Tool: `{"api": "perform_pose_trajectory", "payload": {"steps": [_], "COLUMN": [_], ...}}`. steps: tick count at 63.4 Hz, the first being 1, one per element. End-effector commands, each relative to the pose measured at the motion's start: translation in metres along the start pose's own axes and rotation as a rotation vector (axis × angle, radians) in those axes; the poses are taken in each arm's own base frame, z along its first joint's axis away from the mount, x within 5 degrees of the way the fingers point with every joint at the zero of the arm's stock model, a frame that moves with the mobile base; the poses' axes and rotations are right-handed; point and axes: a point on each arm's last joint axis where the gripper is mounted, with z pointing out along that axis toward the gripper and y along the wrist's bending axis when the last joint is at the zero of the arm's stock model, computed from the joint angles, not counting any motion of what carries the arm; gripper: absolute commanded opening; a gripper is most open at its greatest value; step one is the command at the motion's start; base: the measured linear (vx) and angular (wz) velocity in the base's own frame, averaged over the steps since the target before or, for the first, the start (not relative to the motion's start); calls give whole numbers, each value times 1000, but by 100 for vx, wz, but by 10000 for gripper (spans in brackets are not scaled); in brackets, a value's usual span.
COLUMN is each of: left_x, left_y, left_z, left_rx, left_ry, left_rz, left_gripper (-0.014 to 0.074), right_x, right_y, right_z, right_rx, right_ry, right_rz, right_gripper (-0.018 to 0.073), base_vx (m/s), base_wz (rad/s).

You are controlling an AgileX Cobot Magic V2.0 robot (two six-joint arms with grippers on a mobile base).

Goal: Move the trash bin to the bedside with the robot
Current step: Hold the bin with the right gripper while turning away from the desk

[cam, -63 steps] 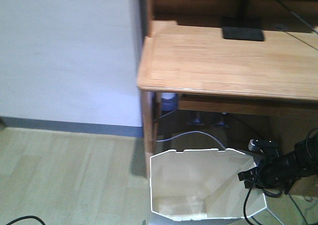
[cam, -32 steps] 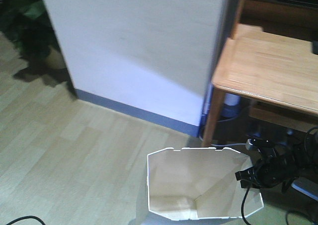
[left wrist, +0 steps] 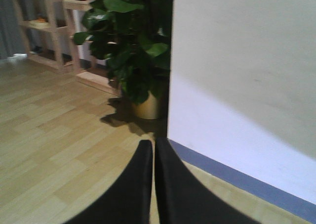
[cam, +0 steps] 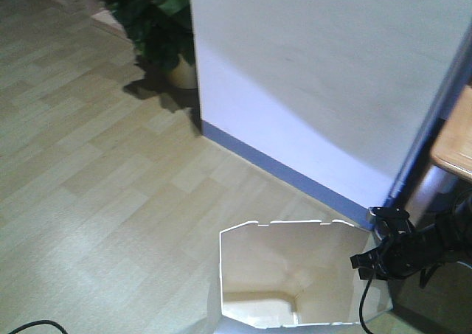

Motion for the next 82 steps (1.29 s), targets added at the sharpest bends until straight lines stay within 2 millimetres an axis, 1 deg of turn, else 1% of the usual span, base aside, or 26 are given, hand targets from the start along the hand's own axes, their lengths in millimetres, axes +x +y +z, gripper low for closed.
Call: {"api": "perform_pose_trajectory", "payload": {"steps": [1, 82], "left_x": [1, 1], "left_y": [-1, -1], "left_z": [1, 1], "left_rx": [10, 10], "left_ry": [-67, -67], "left_rz": [-2, -2], "left_gripper": [-6, -6], "right_x": [-17, -17], "right_y": [20, 20], "right_z": [-20, -20], "right_rx": [-179, -179], "right_ry": [-96, -96], "right_rz": [2, 2], "right_gripper": [-7, -7], "base_vx": [8, 10], "base_wz": [47, 57]}}
